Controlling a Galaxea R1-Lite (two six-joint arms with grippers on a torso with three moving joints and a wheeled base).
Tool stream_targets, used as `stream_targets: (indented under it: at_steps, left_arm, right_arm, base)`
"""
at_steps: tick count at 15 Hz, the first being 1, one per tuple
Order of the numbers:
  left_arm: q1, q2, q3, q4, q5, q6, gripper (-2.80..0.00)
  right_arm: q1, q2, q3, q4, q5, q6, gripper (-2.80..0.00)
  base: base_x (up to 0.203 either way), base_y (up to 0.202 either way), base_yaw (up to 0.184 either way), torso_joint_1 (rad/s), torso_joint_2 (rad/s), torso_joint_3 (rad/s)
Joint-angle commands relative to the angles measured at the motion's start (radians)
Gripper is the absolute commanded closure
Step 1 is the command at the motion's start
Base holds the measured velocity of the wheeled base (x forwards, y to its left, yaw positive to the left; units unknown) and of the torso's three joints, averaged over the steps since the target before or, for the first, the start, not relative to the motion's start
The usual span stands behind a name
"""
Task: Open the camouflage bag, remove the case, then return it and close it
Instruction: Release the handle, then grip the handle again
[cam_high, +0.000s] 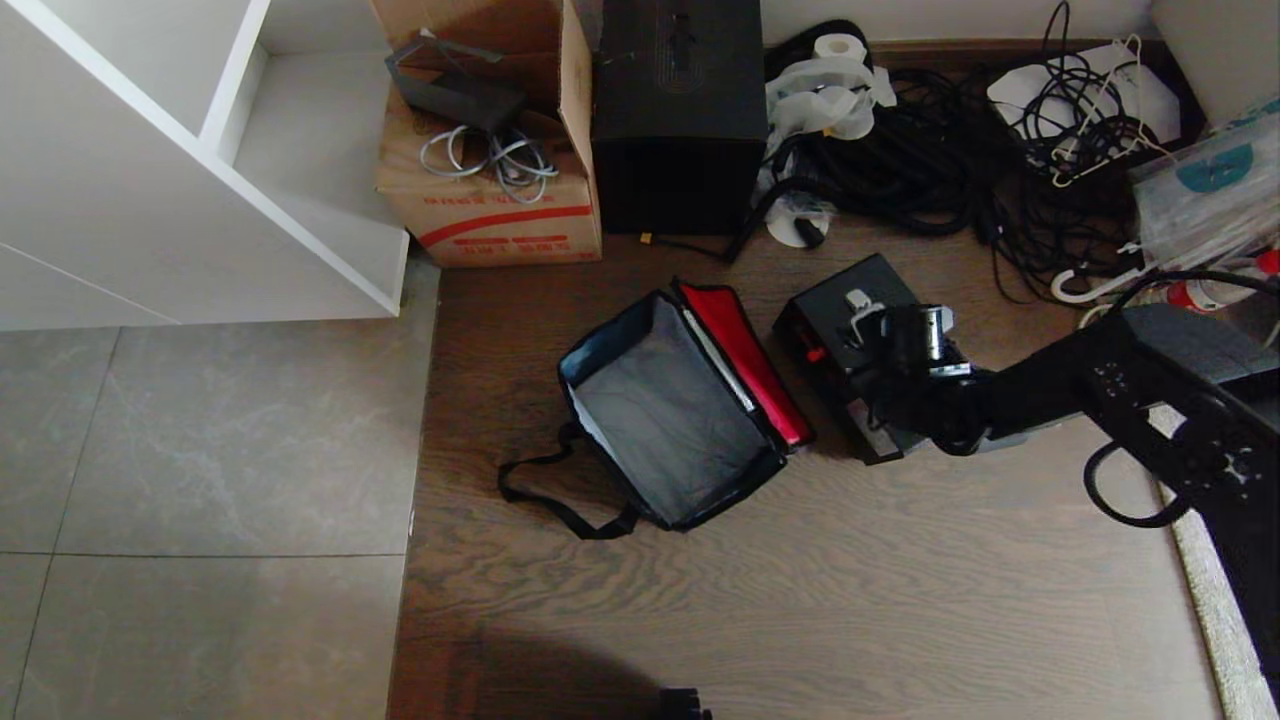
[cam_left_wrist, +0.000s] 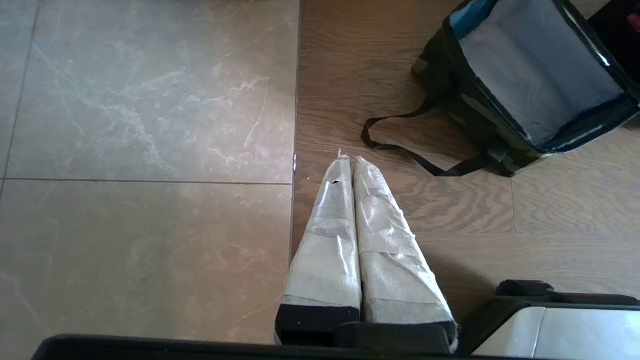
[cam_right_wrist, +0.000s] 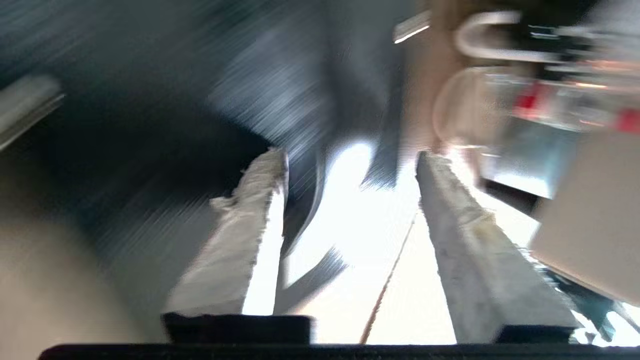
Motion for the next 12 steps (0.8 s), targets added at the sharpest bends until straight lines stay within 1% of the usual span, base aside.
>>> stream_targets:
  at_steps: [1,3,5,6,7,12]
  left_arm:
    - [0.0,0.0,0.011,0.0,0.0,0.0,0.0]
    - [0.0,0.0,0.011,0.0,0.0,0.0,0.0]
    - [0.0,0.0,0.011,0.0,0.0,0.0,0.0]
    - [0.0,0.0,0.009,0.0,0.0,0.0,0.0]
    - [0.0,0.0,0.009,0.0,0.0,0.0,0.0]
    - [0.0,0.0,0.009,0.0,0.0,0.0,0.0]
  right_arm:
    - [0.046,-0.072,0.133,0.022,0.158,0.04,-2.8]
    - [0.07,-0.172,0.214,0.045,0.199,0.055,-2.8]
    - [0.077,-0.277,0.264,0.076,0.209,0.059,-2.8]
    - [0.078,-0.338,0.296,0.085,0.213,0.059,0.0]
    - [0.078,-0.397,0.334,0.091,0.216,0.057,0.0]
    - [0.079,-0.742,0.63,0.111,0.209,0.055,0.0]
  base:
    - [0.0,0.0,0.0,0.0,0.0,0.0]
    - [0.0,0.0,0.0,0.0,0.0,0.0]
    - [0.0,0.0,0.0,0.0,0.0,0.0]
    - [0.0,0.0,0.0,0.0,0.0,0.0]
    - [0.0,0.0,0.0,0.0,0.0,0.0]
    - [0.0,0.0,0.0,0.0,0.0,0.0]
